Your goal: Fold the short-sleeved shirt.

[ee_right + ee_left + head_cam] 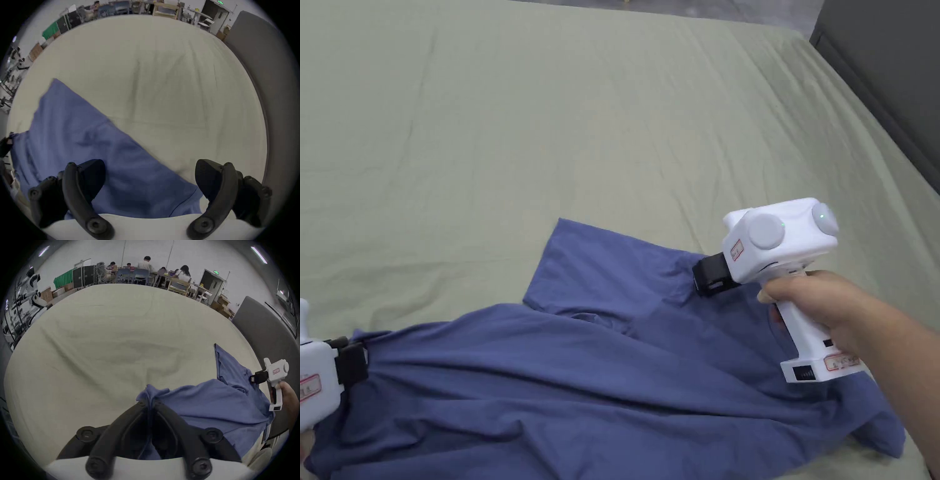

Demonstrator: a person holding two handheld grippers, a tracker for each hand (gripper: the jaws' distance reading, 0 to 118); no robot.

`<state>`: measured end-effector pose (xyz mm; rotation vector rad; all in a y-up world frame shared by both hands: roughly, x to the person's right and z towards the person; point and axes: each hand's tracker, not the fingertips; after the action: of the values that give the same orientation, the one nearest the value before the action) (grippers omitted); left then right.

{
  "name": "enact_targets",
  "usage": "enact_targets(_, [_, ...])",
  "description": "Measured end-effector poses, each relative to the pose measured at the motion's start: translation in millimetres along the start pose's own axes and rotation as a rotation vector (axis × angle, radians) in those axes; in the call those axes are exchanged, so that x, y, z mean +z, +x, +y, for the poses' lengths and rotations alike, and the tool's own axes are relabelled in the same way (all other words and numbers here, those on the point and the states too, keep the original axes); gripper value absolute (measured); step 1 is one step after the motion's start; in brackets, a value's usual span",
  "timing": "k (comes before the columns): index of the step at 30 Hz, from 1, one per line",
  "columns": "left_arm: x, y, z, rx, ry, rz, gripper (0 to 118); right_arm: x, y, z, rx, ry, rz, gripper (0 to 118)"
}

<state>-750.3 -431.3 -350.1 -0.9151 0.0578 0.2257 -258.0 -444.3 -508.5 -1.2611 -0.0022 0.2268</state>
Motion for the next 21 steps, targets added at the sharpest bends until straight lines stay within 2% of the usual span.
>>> enact_targets(1, [-2.3, -2.1, -1.2, 0.002, -0.004, 0.003, 0, 2.8, -0.7, -3.7, -0.011, 0.026, 0.04, 113])
enact_targets(2, [-3.9, -3.9, -2.4, 0.008, -0.01, 0.006, 0, 8.7, -2.9, -2.9, -0.038, 0.019, 0.037, 105])
enact_targets(3, [-5.3, -6.0, -4.0, 0.017, -0.014, 0.009, 0, -1.2, 7.2, 1.7, -0.096, 0.01, 0.078, 80])
enact_targets(4, [-6.1, -4.1, -6.5, 0.026, -0.025, 0.008, 0, 6.0, 4.2, -0.8, -0.111, 0.032, 0.134, 52])
enact_targets(5, [-6.7, -4.3, -7.6, 0.033, -0.026, 0.011, 0, 15.7, -2.0, -6.2, -0.073, 0.086, 0.1, 4])
enact_targets(6, [-6.5, -3.8, -8.0, 0.041, -0.029, 0.013, 0, 35.7, -14.9, -18.7, 0.006, 0.156, 0.064, 4])
enact_targets(7, [-5.5, -3.2, -8.4, 0.054, -0.027, 0.009, 0, 49.5, -25.7, -30.9, 0.045, 0.174, 0.065, 4])
enact_targets(8, [-1.4, -1.7, -6.7, 0.053, -0.011, 0.018, 0, 60.4, -31.0, -40.1, 0.048, 0.208, 0.042, 4])
enact_targets(10, [10.0, 1.5, -1.0, 0.073, 0.021, 0.004, 0, 90.5, -33.2, -57.0, 0.01, 0.298, 0.054, 4])
enact_targets(11, [16.9, 2.8, 3.9, 0.084, 0.04, -0.011, 0, 81.2, -11.3, -46.5, -0.017, 0.295, 0.098, 4])
enact_targets(12, [24.2, 1.4, 11.1, 0.097, 0.063, -0.029, 0, 96.5, -4.9, -46.4, -0.015, 0.324, 0.096, 4])
enact_targets(14, [46.6, 3.3, 32.3, 0.131, 0.114, -0.08, 0, 135.6, 9.0, -44.1, -0.006, 0.425, 0.05, 4])
enact_targets(15, [58.0, 4.9, 46.1, 0.139, 0.143, -0.114, 0, 164.0, 4.1, -50.6, -0.002, 0.489, 0.019, 4])
enact_targets(17, [82.0, 6.9, 81.7, 0.14, 0.192, -0.152, 0, 212.5, 18.4, -43.2, -0.024, 0.595, -0.031, 4])
enact_targets(21, [134.0, 9.7, 161.9, 0.116, 0.31, -0.179, 0, 308.5, 38.8, -26.9, -0.065, 0.722, -0.066, 4])
